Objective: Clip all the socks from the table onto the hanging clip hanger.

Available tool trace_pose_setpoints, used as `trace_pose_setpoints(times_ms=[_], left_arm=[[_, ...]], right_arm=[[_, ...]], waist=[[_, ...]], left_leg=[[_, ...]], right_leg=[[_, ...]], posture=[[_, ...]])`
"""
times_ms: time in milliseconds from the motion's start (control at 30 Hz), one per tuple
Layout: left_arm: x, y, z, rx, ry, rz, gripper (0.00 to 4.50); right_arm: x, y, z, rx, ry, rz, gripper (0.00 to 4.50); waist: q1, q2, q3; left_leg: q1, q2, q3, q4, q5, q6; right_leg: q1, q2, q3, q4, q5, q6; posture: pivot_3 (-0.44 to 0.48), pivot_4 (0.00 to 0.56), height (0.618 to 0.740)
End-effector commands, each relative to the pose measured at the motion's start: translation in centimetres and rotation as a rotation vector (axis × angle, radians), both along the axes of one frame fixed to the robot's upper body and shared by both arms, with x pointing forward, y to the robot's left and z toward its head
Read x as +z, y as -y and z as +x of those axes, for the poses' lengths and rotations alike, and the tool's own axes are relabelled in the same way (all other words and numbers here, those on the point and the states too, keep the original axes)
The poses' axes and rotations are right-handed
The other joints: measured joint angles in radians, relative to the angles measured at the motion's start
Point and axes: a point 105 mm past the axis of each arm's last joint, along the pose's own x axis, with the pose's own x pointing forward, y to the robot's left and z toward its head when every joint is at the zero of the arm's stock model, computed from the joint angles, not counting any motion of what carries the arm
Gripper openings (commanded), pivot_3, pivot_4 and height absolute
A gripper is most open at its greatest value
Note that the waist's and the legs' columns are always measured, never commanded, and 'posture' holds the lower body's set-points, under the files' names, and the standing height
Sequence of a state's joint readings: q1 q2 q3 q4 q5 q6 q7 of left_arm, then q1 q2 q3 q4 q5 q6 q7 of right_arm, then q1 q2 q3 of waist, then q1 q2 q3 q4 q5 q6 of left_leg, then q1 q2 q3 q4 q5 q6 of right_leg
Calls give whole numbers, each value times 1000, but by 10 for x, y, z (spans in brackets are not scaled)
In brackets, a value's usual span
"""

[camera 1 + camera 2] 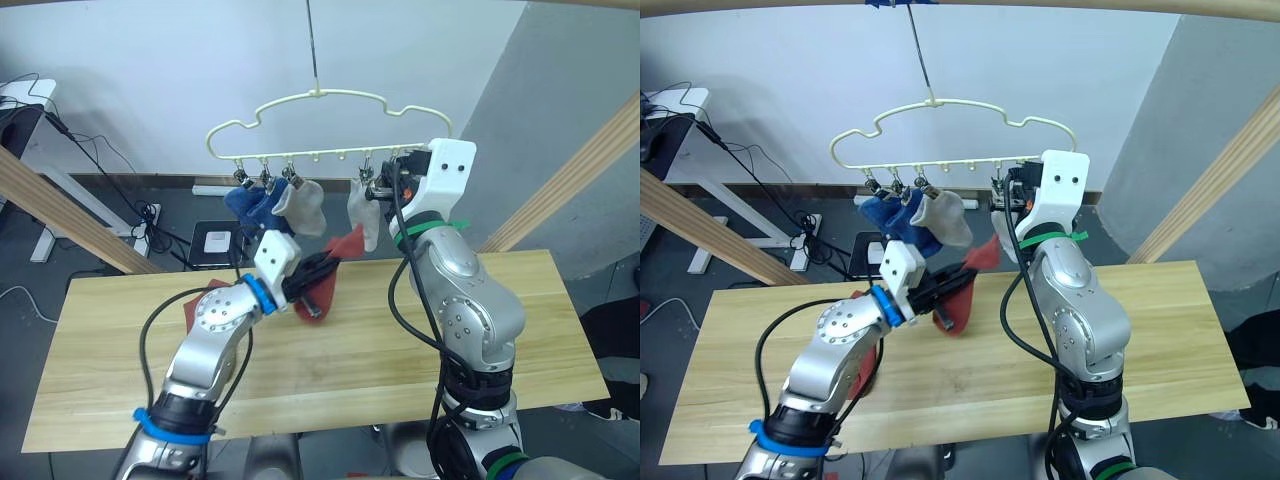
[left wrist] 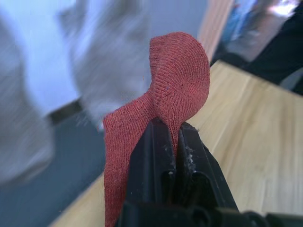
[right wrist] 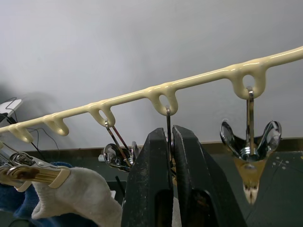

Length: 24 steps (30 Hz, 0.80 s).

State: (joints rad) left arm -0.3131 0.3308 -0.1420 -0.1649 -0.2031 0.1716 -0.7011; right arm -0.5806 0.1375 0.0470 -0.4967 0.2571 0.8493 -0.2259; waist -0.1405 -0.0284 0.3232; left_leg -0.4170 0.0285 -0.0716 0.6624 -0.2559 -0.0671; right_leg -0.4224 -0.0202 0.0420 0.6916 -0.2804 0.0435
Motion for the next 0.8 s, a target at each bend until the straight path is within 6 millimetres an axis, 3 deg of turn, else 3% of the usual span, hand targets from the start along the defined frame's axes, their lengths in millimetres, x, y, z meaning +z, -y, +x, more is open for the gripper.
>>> trace_pose_setpoints(times_ms=[33,433,800], left_arm=[[10,15,0,-27,43,-35,20],[14,20,28,91,85,-85,20],[21,23,34,132,94,-139,20]], right_arm=[[19,-1,-7,3,63,36,0],[19,0,-7,-1,63,31,0],[18,-1,-7,0,56,31,0]], waist=[[-3,0,0],[-7,0,0],[-8,0,0]], left_leg=[[0,0,0,0,0,0],[0,0,0,0,0,0],[0,0,0,0,0,0]], right_leg=[[0,0,0,0,0,0],[0,0,0,-1,0,0],[0,0,0,-1,0,0]], posture=[[-267,288,740],[-278,288,740],[-281,288,740]])
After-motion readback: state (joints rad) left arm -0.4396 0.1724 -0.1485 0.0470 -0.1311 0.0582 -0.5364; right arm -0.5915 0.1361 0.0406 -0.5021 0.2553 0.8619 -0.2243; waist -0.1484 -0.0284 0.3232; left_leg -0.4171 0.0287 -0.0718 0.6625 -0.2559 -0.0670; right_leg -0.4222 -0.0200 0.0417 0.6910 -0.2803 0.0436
